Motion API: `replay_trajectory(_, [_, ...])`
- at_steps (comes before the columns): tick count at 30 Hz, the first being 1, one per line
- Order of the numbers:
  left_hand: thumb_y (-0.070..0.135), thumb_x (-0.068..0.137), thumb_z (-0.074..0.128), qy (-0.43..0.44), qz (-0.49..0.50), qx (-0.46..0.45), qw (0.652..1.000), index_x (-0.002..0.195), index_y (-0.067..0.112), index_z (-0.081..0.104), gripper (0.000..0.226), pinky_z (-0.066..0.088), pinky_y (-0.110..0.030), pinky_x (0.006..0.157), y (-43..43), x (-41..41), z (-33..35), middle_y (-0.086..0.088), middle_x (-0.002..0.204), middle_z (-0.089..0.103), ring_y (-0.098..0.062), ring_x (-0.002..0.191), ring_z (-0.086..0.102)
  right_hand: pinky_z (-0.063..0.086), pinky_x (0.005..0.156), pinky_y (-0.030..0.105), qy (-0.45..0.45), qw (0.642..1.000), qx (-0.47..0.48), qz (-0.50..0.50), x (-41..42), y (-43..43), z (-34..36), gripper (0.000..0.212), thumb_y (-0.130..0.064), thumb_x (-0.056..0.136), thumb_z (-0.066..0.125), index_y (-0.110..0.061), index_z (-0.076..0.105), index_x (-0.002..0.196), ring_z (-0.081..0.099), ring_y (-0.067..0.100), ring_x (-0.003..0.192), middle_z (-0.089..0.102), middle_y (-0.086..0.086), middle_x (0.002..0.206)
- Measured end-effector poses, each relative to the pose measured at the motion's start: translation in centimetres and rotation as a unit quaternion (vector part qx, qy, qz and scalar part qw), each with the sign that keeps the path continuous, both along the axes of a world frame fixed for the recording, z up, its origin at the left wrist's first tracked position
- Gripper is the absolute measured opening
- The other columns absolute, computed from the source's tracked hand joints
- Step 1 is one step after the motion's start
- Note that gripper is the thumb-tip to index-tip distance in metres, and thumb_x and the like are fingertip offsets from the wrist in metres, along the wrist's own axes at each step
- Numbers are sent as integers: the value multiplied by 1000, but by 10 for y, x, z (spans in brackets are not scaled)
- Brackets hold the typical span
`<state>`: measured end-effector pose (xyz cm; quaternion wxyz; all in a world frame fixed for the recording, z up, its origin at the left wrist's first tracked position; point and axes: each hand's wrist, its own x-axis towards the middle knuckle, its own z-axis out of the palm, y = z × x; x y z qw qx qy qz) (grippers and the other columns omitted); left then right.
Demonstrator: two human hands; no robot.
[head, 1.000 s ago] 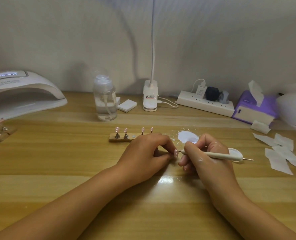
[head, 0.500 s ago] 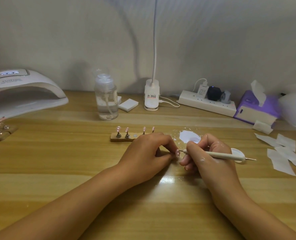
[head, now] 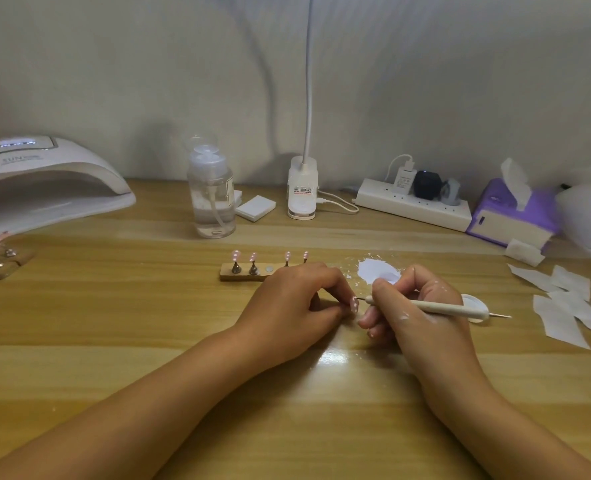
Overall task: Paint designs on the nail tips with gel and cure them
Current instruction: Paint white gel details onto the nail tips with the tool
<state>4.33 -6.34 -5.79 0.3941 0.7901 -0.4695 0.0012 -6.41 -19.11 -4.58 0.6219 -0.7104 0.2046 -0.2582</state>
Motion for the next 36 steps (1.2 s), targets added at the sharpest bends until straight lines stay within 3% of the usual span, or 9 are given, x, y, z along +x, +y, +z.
replay_trajectory(7, [18, 82, 72, -1, 0, 0, 1000, 85, 33, 70, 16, 34, -17, 60, 0, 0, 0, 25, 77, 58, -3, 63, 54, 48, 46, 19, -27, 999, 17, 8, 1, 0, 1, 27, -6, 83, 62, -15, 49, 62, 58, 13, 44, 67, 14, 56])
replay_trajectory(19, [19, 82, 73, 3, 0, 3, 1000, 85, 35, 69, 17, 34, -17, 60, 0, -1, 0, 23, 79, 60, -1, 63, 53, 44, 42, 19, -22, 999, 35, -12, -2, 0, 3, 18, -16, 79, 62, -11, 48, 67, 54, 11, 41, 66, 12, 54])
replay_trajectory(24, [19, 82, 73, 13, 0, 0, 1000, 85, 35, 70, 16, 33, -15, 59, 0, 0, 0, 20, 82, 63, -1, 61, 53, 40, 41, 19, -5, 1000, 22, -12, -1, -1, 2, 27, -6, 82, 63, -13, 45, 63, 50, 11, 39, 64, 15, 51])
replay_trajectory(29, [17, 82, 73, 21, 0, -1, 1000, 85, 34, 70, 18, 33, -17, 59, 0, 0, -1, 21, 81, 63, -2, 59, 53, 39, 39, 23, -5, 1000, 11, -3, -1, 0, 3, 36, -8, 79, 63, -21, 44, 52, 52, 14, 39, 65, 16, 53])
replay_trajectory(36, [18, 82, 73, 18, -1, 1, 1000, 85, 34, 70, 16, 32, -15, 59, 0, 0, 0, 21, 81, 63, -1, 59, 52, 41, 40, 21, -2, 1000, 1, 8, 0, 1, 4, 37, -6, 80, 62, -24, 49, 50, 53, 13, 40, 65, 15, 53])
